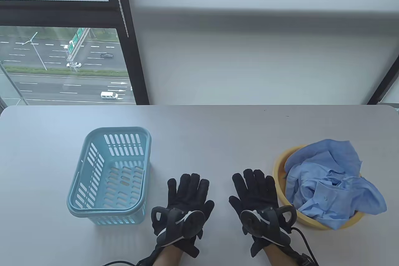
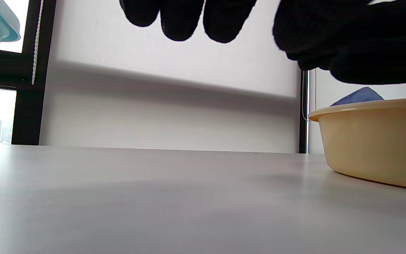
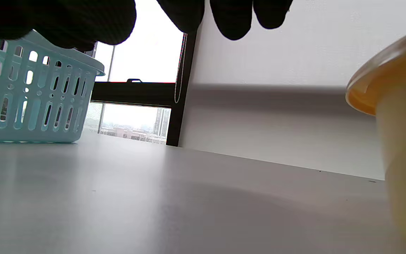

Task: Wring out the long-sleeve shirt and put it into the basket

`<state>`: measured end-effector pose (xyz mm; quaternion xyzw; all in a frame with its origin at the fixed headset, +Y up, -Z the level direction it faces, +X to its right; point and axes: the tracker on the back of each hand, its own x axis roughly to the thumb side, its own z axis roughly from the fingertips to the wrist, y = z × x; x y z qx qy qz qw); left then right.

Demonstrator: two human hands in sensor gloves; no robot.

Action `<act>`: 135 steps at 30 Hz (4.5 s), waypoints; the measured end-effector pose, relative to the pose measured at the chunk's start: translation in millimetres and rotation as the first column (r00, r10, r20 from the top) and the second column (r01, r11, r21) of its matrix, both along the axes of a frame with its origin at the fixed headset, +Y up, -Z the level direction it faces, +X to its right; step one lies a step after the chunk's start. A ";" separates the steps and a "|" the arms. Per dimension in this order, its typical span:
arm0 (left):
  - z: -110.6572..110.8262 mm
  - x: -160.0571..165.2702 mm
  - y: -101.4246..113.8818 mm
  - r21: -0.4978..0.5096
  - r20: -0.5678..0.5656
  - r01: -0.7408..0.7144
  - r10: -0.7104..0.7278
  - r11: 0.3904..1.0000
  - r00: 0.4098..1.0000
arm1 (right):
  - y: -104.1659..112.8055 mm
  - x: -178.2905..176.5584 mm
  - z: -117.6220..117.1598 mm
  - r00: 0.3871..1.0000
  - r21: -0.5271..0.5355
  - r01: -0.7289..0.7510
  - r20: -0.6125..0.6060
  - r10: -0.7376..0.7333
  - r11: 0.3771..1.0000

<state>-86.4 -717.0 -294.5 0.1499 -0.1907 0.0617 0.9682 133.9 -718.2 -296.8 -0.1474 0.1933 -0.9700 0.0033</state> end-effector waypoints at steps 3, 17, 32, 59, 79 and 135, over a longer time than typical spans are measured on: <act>0.0 0.6 -0.4 -0.001 0.004 0.000 0.000 1.000 1.000 | 1.6 0.8 1.4 1.000 0.011 0.011 -0.006 -0.011 1.000; -0.6 -3.9 0.2 -0.007 -0.011 -0.023 0.023 1.000 1.000 | 19.8 13.3 3.8 0.998 0.053 0.032 0.051 -0.035 0.998; -1.3 -5.8 -1.1 -0.021 -0.011 -0.047 0.047 0.999 0.999 | 44.2 162.0 -11.6 0.738 -0.319 0.397 0.669 -0.093 0.861; 0.0 -3.7 -2.0 -0.039 0.004 -0.061 0.061 0.997 0.998 | 58.2 200.4 16.5 0.589 0.193 0.701 0.386 -0.710 0.687; 1.5 -9.4 4.4 -0.029 0.037 -0.180 0.181 0.983 0.983 | 105.0 142.2 42.6 0.186 -0.172 0.949 -0.367 -0.911 0.263; -5.4 0.9 -16.5 -0.544 0.108 -0.807 0.973 0.230 0.205 | 55.4 81.4 -3.5 0.935 0.047 0.257 0.240 -0.261 0.965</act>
